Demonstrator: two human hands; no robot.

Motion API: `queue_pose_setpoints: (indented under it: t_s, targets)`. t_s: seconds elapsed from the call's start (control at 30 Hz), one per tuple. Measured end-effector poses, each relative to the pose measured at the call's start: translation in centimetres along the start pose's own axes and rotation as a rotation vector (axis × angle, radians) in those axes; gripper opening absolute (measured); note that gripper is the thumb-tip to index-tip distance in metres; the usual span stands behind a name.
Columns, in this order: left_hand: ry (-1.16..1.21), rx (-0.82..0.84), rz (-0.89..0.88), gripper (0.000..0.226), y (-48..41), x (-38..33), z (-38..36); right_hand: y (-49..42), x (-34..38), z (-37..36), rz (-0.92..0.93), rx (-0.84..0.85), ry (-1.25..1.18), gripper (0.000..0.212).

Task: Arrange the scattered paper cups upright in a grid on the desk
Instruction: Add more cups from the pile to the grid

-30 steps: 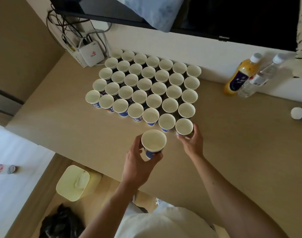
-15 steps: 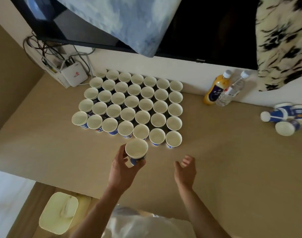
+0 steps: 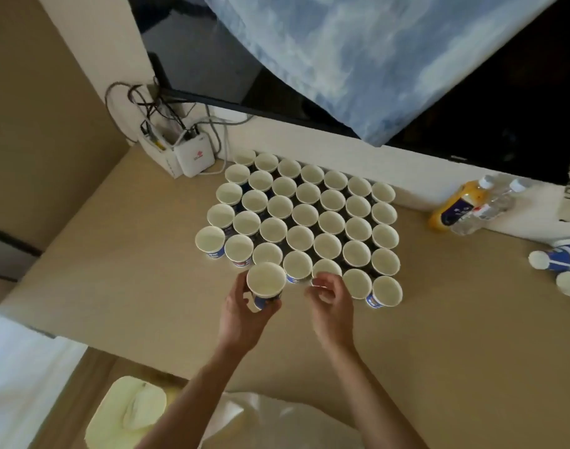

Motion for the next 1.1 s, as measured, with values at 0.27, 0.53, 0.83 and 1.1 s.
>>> queue_pose_setpoints:
  t_s: [0.27, 0.53, 0.83, 1.1]
  targets:
    - [-0.082, -0.123, 0.050, 0.060, -2.8, 6.9, 7.9, 0.4, 1.6, -9.6, 0.054, 0.083, 0.044, 0.032]
    - [-0.139, -0.100, 0.034, 0.064, -5.7, 12.3, 9.9, 1.3, -0.5, -12.9, 0.039, 0.062, 0.144, 0.035]
    - [-0.157, -0.046, 0.030, 0.061, -7.5, 14.6, 9.0, 1.5, -1.2, -13.2, 0.017, 0.048, 0.204, 0.032]
    - [-0.147, -0.016, -0.033, 0.064, -7.9, 15.1, 8.2, 1.5, -1.1, -13.1, 0.006, 0.032, 0.212, 0.032]
Point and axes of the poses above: each hand's wrist, its own y-axis away from the middle knuckle, its own z-axis out of the back of the hand, x = y × z, the point moved 8 cm from there along -y, towards the middle knuckle, and after that the axes turned 12 degrees about -z, right-handed, at the moved point
